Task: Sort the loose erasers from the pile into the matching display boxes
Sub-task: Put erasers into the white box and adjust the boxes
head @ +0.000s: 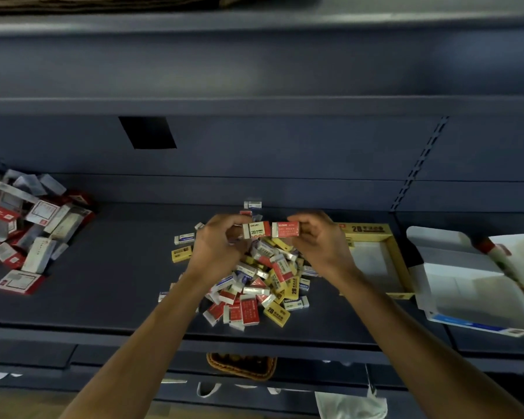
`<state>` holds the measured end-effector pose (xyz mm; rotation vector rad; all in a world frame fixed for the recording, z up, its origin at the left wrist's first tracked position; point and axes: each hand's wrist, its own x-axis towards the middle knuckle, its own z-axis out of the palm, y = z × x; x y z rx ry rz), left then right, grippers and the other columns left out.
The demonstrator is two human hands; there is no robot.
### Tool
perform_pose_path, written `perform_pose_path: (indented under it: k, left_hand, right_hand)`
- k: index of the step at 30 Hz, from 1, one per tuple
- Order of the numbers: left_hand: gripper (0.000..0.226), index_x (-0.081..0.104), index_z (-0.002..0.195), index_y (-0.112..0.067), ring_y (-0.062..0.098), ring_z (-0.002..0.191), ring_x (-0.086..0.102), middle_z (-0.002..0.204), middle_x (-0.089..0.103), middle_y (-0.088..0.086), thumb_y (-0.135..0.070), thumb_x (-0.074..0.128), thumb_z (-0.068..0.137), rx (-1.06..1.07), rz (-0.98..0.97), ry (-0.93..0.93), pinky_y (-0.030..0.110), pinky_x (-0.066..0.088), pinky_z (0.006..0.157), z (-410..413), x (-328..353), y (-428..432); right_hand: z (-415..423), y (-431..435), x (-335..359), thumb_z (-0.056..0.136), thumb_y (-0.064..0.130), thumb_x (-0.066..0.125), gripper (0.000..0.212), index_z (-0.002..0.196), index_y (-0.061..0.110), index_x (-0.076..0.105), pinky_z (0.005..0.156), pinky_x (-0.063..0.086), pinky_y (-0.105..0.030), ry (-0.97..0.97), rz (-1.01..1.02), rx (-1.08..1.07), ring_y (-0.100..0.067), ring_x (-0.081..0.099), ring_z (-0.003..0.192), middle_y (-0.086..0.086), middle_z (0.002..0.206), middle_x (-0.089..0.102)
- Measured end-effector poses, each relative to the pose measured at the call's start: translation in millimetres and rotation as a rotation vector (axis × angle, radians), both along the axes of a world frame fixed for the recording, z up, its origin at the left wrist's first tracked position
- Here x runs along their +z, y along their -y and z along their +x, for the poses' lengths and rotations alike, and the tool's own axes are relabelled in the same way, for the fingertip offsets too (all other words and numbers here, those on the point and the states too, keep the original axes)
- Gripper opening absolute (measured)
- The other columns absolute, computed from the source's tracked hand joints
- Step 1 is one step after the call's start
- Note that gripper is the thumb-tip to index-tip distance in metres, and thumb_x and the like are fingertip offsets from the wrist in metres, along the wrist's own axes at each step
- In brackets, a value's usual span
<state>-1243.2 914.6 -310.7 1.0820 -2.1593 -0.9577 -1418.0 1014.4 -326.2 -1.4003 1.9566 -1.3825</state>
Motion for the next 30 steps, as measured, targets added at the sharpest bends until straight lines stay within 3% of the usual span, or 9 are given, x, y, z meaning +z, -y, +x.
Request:
perform_pose_path:
  k: [4, 10, 13, 15, 17, 23, 30]
  left_hand:
    - [0.037, 0.062, 0.110, -0.033, 0.005, 0.091, 0.061, 0.103, 0.060, -0.010, -0.010, 0.070, 0.082, -0.033, 0.005, 0.006, 0.018, 0.052, 0.076, -18, 5, -16]
    - [0.035, 0.061, 0.115, -0.032, -0.005, 0.083, 0.058, 0.101, 0.061, -0.015, -0.018, 0.068, 0.084, -0.049, -0.008, 0.043, 0.009, 0.045, 0.063, -56, 6, -39]
    - [0.033, 0.062, 0.113, -0.029, -0.005, 0.071, 0.059, 0.094, 0.063, -0.015, -0.015, 0.068, 0.084, -0.077, -0.018, 0.033, 0.012, 0.048, 0.061, -76, 6, -53]
    - [0.032, 0.065, 0.112, -0.025, -0.002, 0.082, 0.060, 0.099, 0.066, -0.010, -0.017, 0.070, 0.082, -0.106, -0.072, 0.033, 0.013, 0.049, 0.072, -89, 5, -60]
    - [0.031, 0.066, 0.112, -0.024, -0.004, 0.086, 0.057, 0.102, 0.065, -0.011, -0.016, 0.071, 0.082, -0.129, -0.076, 0.043, 0.004, 0.043, 0.073, -102, 4, -67]
    - [0.029, 0.066, 0.111, -0.027, -0.004, 0.091, 0.058, 0.103, 0.062, -0.019, -0.018, 0.070, 0.083, -0.178, -0.069, 0.084, -0.001, 0.039, 0.072, -141, 2, -89]
    - [0.029, 0.066, 0.111, -0.026, -0.003, 0.088, 0.056, 0.102, 0.063, -0.014, -0.019, 0.069, 0.083, -0.217, -0.070, 0.113, -0.003, 0.037, 0.072, -190, -5, -118]
  right_hand:
    - [-18, -17, 2, 0.079, 0.010, 0.072, 0.032, 0.109, 0.019, 0.062, 0.080, 0.052, -0.017, 0.062, 0.015, -0.005, -0.002, 0.065, 0.089, 0.001, 0.101, 0.069]
    - [-51, -50, 1, 0.080, 0.014, 0.071, 0.030, 0.109, 0.021, 0.063, 0.076, 0.049, -0.011, 0.093, 0.063, -0.054, 0.003, 0.064, 0.086, 0.008, 0.096, 0.069]
    - [-69, -64, -2, 0.080, 0.017, 0.072, 0.030, 0.107, 0.025, 0.064, 0.084, 0.054, -0.026, 0.091, 0.083, -0.083, 0.001, 0.065, 0.089, 0.011, 0.096, 0.070]
    - [-80, -73, -2, 0.080, 0.013, 0.071, 0.029, 0.104, 0.027, 0.064, 0.085, 0.054, -0.031, 0.097, 0.080, -0.095, 0.000, 0.065, 0.090, 0.011, 0.097, 0.070]
    - [-89, -83, 1, 0.080, 0.011, 0.071, 0.031, 0.100, 0.033, 0.063, 0.085, 0.054, -0.029, 0.098, 0.075, -0.118, 0.001, 0.065, 0.089, 0.011, 0.095, 0.071]
    - [-120, -113, 0, 0.079, 0.007, 0.070, 0.036, 0.092, 0.039, 0.060, 0.083, 0.054, -0.028, 0.117, 0.073, -0.171, 0.001, 0.066, 0.086, 0.013, 0.090, 0.070]
    - [-160, -147, -3, 0.080, 0.008, 0.070, 0.030, 0.098, 0.029, 0.060, 0.078, 0.050, -0.017, 0.114, 0.088, -0.240, 0.007, 0.063, 0.085, 0.016, 0.087, 0.067]
